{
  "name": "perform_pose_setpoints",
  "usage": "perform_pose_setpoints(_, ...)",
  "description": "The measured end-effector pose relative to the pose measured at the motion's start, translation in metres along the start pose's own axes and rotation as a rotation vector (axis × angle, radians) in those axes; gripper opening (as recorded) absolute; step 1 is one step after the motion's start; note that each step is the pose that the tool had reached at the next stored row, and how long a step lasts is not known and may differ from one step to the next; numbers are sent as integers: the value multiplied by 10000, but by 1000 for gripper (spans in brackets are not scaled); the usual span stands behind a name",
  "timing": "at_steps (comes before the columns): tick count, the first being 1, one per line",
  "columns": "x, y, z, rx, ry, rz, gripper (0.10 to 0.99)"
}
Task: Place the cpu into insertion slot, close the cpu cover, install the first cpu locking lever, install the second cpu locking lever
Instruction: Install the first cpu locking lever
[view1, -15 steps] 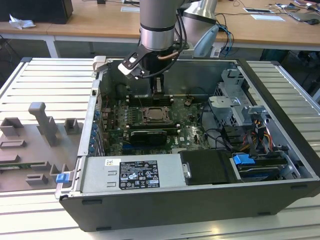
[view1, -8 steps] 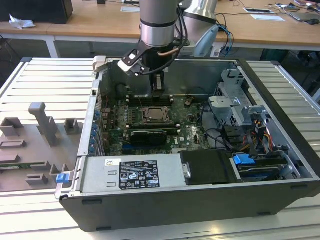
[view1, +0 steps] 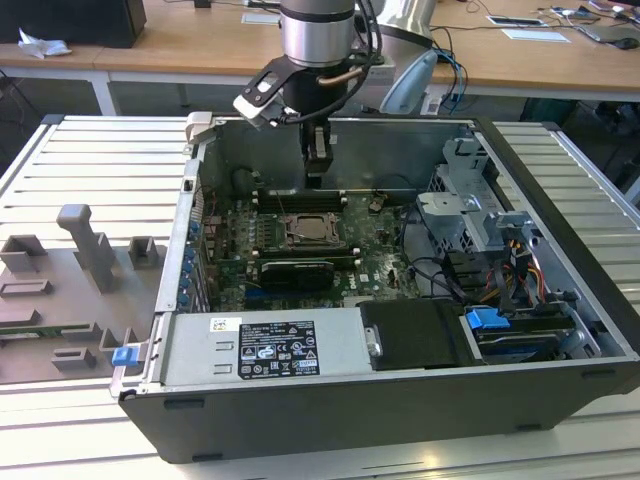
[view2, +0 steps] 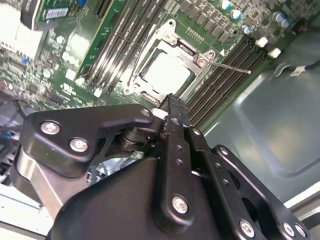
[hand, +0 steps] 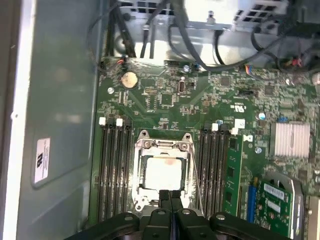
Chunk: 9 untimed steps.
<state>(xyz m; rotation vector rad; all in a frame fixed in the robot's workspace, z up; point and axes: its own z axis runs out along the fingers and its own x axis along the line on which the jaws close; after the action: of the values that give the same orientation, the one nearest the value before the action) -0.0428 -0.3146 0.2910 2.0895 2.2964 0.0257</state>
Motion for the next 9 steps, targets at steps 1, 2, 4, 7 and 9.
perform_pose_setpoints(1, 0, 0, 2, -8, 16, -424, 106)
perform_pose_setpoints(2, 0, 1, 3, -9, 8, -701, 106)
perform_pose_setpoints(4, -1, 0, 3, -10, 5, -933, 106)
perform_pose_setpoints(7, 0, 0, 5, -19, 19, -1271, 106)
perform_pose_setpoints(9, 0, 0, 4, -21, 25, -1474, 106)
